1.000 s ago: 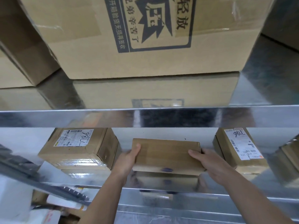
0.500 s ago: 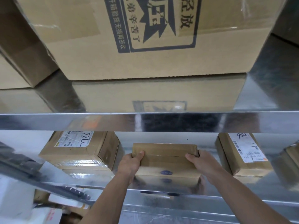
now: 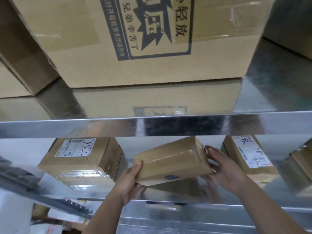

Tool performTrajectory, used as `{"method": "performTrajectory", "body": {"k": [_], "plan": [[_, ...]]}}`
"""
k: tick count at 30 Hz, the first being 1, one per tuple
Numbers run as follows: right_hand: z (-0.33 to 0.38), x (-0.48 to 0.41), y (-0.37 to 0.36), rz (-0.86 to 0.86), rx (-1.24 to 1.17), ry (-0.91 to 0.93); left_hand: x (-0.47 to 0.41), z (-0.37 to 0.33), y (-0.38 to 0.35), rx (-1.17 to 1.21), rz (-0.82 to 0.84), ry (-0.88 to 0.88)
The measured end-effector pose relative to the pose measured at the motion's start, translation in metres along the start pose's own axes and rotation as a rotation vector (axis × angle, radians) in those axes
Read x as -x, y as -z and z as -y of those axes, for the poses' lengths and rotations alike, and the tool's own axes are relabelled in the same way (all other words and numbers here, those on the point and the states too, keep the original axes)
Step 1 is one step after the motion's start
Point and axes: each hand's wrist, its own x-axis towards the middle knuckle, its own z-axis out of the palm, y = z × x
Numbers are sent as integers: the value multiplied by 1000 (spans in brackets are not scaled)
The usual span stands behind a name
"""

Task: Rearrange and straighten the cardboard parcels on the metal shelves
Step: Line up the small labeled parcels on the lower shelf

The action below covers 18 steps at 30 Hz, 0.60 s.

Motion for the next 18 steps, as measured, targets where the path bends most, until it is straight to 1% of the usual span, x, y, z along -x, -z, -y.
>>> {"method": "performTrajectory", "body": {"k": [3,4,6,8,10,12,13,14,15,17,18], "plan": [[-3,2,0,202,9,-15,1,4,-2,160,74,96],[-4,3,-1,238,-7,-31,1,6,-3,178,82,106],[-3,8,-7,263,-37,-55,0,10,-9,131,101,69],[0,14,-19,303,-61,-56,2,10,-16,-61,68,-66],[5,24,-34,314,-39,-46,10,3,-24,-326,-32,-245],[9,31,-47,328,68,-15,21,-11,-35,-566,-121,-430],[11,35,-53,337,138,10,29,-20,-42,-607,-145,-508],[12,38,-59,345,213,36,40,-29,-48,-591,-148,-552],[13,40,-64,344,282,58,52,-40,-56,-504,-128,-546],[18,44,-74,309,367,80,72,-58,-67,-261,-11,-412],[21,45,-78,286,399,77,79,-66,-70,-205,47,-337]]}}
